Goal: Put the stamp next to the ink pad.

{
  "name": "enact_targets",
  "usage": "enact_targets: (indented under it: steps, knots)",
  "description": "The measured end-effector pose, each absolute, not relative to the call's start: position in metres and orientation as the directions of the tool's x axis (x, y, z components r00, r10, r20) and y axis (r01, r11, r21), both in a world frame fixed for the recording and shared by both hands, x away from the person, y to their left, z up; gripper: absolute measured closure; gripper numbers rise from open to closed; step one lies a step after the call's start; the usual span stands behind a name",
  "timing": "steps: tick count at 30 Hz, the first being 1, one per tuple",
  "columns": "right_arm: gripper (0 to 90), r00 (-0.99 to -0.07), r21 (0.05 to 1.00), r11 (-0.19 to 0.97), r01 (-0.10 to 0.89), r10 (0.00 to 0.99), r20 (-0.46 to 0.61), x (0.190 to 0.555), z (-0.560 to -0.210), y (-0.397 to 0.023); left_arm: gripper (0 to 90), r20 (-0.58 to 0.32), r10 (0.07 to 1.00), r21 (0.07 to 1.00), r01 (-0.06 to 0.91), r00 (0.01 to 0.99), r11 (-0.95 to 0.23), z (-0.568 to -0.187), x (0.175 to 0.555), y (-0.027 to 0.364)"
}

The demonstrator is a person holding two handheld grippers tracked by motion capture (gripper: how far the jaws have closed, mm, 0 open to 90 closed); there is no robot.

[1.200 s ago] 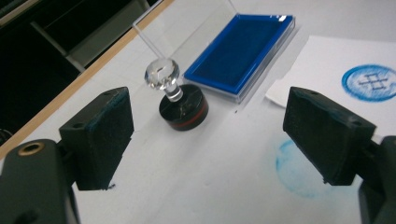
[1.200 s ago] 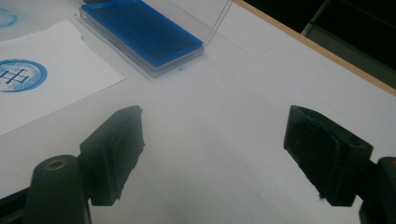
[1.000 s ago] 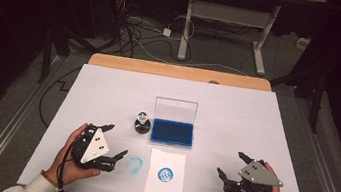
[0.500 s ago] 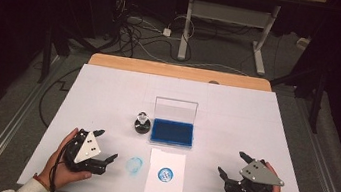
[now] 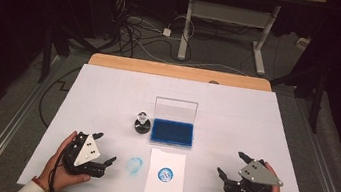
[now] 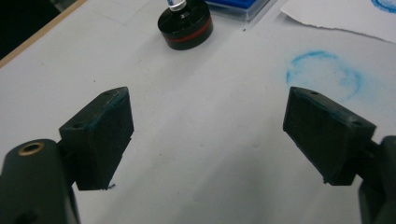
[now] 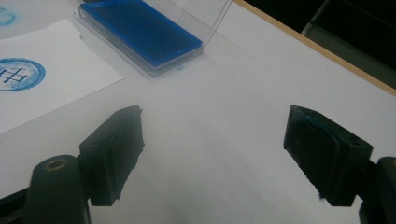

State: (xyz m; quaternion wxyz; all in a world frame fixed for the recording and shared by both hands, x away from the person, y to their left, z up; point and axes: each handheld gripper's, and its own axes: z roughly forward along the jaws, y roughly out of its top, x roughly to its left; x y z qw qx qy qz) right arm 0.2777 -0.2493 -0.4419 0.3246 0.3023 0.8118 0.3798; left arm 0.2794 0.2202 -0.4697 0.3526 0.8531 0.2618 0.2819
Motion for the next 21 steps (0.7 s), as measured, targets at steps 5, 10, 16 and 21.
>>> enact_targets:
  steps: [5, 10, 16, 21]
  knots:
    - [20.5, -0.603, 0.815, 0.526, 0.242, 0.740, -0.298, 0.2761, -0.4408, -0.2481, 16.1, 0.300, 0.643, 0.751, 0.242, 0.704, -0.615, -0.4687, 0.2775, 0.2211]
    - [20.4, -0.608, 0.814, 0.530, 0.237, 0.735, -0.302, 0.2763, -0.4405, -0.2463, 16.1, 0.303, 0.648, 0.757, 0.236, 0.699, -0.609, -0.4672, 0.2783, 0.2227]
    - [20.4, -0.610, 0.813, 0.529, 0.243, 0.735, -0.296, 0.2779, -0.4418, -0.2468, 16.1, 0.308, 0.648, 0.754, 0.237, 0.697, -0.613, -0.4673, 0.2793, 0.2224]
    - [20.4, -0.611, 0.814, 0.526, 0.247, 0.736, -0.291, 0.2795, -0.4416, -0.2460, 16.1, 0.297, 0.658, 0.761, 0.245, 0.692, -0.600, -0.4672, 0.2825, 0.2228]
